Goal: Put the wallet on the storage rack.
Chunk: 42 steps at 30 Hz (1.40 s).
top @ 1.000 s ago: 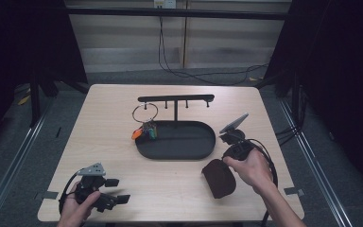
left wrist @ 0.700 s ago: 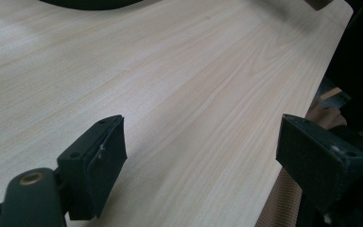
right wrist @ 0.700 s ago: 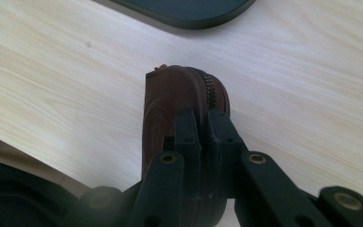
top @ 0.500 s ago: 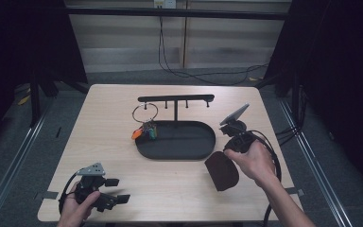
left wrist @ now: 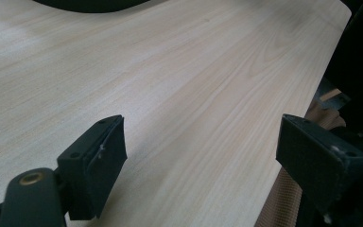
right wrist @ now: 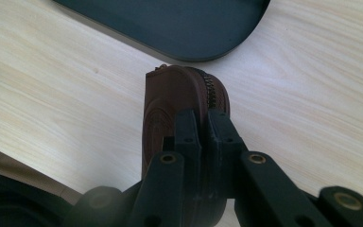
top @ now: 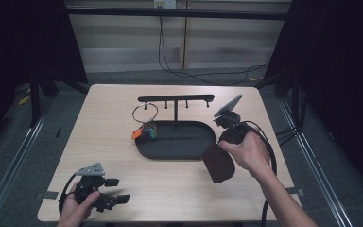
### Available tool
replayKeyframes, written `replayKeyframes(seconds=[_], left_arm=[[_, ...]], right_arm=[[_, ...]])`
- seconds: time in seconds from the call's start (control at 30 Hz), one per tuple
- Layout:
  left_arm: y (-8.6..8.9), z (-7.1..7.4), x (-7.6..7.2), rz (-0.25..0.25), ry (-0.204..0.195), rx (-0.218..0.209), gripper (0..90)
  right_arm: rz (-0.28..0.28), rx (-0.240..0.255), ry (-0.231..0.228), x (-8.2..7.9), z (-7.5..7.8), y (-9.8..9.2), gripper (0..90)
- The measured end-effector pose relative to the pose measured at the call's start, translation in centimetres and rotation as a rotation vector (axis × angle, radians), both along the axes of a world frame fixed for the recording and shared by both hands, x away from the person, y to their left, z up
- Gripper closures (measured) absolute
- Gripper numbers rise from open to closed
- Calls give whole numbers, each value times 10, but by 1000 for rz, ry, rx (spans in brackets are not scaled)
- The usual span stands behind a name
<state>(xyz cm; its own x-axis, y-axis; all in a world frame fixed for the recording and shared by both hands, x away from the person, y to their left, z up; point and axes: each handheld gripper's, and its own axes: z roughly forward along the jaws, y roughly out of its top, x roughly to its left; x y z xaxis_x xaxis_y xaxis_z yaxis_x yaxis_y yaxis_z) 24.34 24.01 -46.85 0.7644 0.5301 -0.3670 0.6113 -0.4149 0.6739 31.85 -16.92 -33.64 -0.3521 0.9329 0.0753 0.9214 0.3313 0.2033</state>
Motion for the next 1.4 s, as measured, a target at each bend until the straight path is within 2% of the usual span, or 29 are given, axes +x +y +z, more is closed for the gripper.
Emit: replayKeyframes(seconds=[0.37,0.6,0.67,0.83,0.97,1.17,1.4], left_arm=[[0,0,0,-3,1,4,166],[0,0,0,-3,3,6,167],[0,0,0,-1,1,5,167],[0,0,0,2,0,8,167],[-1,-1,0,-1,5,4,167],[0,0,-1,-1,2,-4,167],[1,0,-1,-3,2,-6,167]], right_arm=[[-8,-22,-8,14,4,5,838],[-7,-58,-20,26,10,13,838],[-8,-85,-31,29,12,17,838],[-24,-56,-40,40,15,23,838],[-31,-73,-38,50,17,28,838],[-40,-74,-44,65,18,36,838],[-71,-8,-50,77,10,30,838]])
